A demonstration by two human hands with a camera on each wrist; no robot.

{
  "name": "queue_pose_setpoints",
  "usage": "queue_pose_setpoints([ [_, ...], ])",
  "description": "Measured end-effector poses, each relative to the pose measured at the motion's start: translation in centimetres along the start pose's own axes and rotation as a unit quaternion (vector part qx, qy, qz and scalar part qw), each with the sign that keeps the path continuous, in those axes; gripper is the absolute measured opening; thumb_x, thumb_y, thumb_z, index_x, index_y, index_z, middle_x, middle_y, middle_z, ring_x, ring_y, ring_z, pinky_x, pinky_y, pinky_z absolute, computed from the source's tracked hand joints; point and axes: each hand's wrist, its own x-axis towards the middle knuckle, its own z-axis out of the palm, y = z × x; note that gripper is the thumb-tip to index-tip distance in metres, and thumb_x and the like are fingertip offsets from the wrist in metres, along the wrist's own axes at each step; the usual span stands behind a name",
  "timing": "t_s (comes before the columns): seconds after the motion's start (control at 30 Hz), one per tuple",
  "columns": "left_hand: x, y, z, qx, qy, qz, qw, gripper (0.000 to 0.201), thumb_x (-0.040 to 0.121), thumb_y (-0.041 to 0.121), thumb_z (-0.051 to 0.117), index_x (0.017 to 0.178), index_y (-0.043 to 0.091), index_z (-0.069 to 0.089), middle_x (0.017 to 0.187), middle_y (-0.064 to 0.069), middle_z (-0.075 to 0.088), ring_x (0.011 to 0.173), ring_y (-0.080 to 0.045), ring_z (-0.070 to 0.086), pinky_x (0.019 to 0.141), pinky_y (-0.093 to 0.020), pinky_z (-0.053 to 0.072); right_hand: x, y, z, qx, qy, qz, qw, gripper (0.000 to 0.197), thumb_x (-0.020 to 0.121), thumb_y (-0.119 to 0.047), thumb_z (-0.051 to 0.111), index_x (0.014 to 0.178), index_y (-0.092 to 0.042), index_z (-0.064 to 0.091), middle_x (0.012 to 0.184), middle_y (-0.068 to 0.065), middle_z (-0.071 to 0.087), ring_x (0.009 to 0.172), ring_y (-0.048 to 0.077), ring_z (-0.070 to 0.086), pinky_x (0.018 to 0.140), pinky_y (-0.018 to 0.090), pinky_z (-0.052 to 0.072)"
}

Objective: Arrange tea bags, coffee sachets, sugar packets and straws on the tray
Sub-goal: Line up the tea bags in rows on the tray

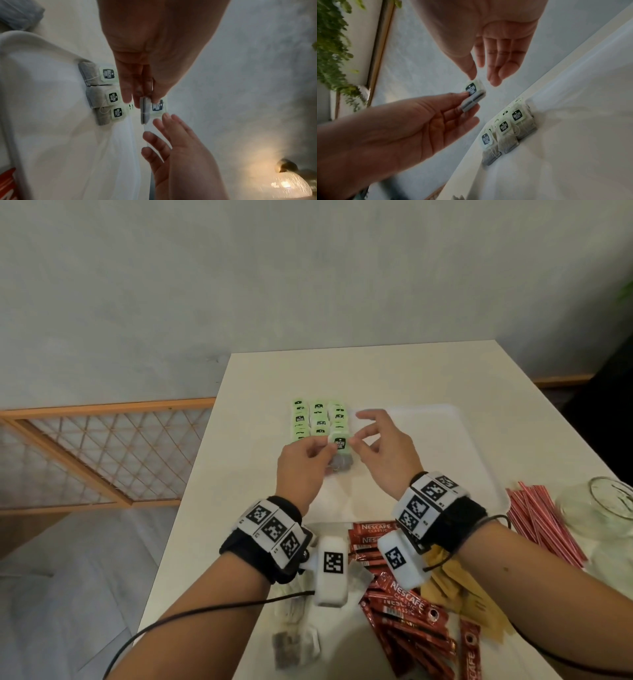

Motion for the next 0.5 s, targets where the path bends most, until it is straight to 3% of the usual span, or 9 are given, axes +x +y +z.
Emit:
queue_pose_setpoints([
  [0.03, 0.2, -0.1, -0.1, 0.006, -0.003, -0.001, 1.0, 0.005, 0.091, 0.015, 0.068, 0.09, 0.015, 0.073, 0.086, -0.011, 0.075, 0.074, -0.012, 0.065, 0.068, -0.023, 0.053, 0.3, 0.3, 0.0, 0.018, 0.004, 0.012, 1.0, 0.031, 0.091, -0.027, 0.063, 0.121, -0.027, 0.054, 0.095, -0.011, 0.064, 0.069, 0.013, 0.063, 0.07, 0.027, 0.05],
  [0.1, 0.3, -0.4, -0.3, 0.013, -0.016, 0.001, 1.0, 0.006, 0.089, 0.016, 0.07, 0.092, 0.014, 0.075, 0.085, -0.007, 0.076, 0.074, -0.01, 0.065, 0.064, -0.016, 0.047, 0.7, 0.5, 0.2, 0.036, -0.008, 0.03, 0.999, 0.021, 0.09, -0.027, 0.066, 0.111, -0.026, 0.062, 0.093, -0.009, 0.066, 0.072, 0.016, 0.065, 0.069, 0.029, 0.051],
  [0.17, 0.4, -0.8, -0.5, 0.017, -0.033, 0.003, 0.999, 0.007, 0.088, 0.016, 0.071, 0.093, 0.014, 0.075, 0.084, -0.004, 0.076, 0.077, -0.012, 0.069, 0.07, -0.02, 0.051, 0.9, 1.0, 0.5, 0.044, -0.037, 0.045, 0.997, 0.008, 0.09, -0.025, 0.067, 0.096, -0.02, 0.068, 0.085, -0.005, 0.068, 0.071, 0.018, 0.066, 0.064, 0.029, 0.052],
  [0.27, 0.9, -1.8, -1.1, 0.121, -0.056, 0.02, 0.991, 0.007, 0.084, 0.016, 0.075, 0.091, 0.017, 0.073, 0.083, 0.003, 0.075, 0.08, -0.011, 0.07, 0.076, -0.019, 0.052, 1.0, 2.0, 0.9, 0.047, -0.087, 0.079, 0.992, 0.01, 0.091, -0.02, 0.065, 0.094, -0.011, 0.069, 0.075, 0.003, 0.068, 0.061, 0.013, 0.064, 0.055, 0.024, 0.051],
  [0.37, 1.7, -2.9, -2.0, 0.274, -0.05, 0.052, 0.959, 0.015, 0.084, 0.011, 0.07, 0.092, 0.024, 0.07, 0.086, 0.009, 0.071, 0.082, -0.01, 0.067, 0.078, -0.026, 0.055, 1.1, 3.7, 1.3, 0.016, -0.124, 0.137, 0.983, 0.01, 0.093, -0.018, 0.063, 0.098, -0.01, 0.069, 0.072, 0.002, 0.068, 0.055, 0.009, 0.063, 0.051, 0.019, 0.049],
  [0.5, 2.7, -3.3, -2.3, 0.414, -0.055, 0.056, 0.907, 0.026, 0.086, 0.007, 0.055, 0.097, 0.028, 0.066, 0.092, 0.009, 0.067, 0.087, -0.015, 0.063, 0.078, -0.036, 0.053, 1.7, 5.1, 1.4, 0.039, -0.098, 0.191, 0.976, 0.01, 0.092, -0.013, 0.064, 0.099, -0.007, 0.068, 0.07, 0.003, 0.067, 0.049, 0.008, 0.06, 0.047, 0.015, 0.048],
])
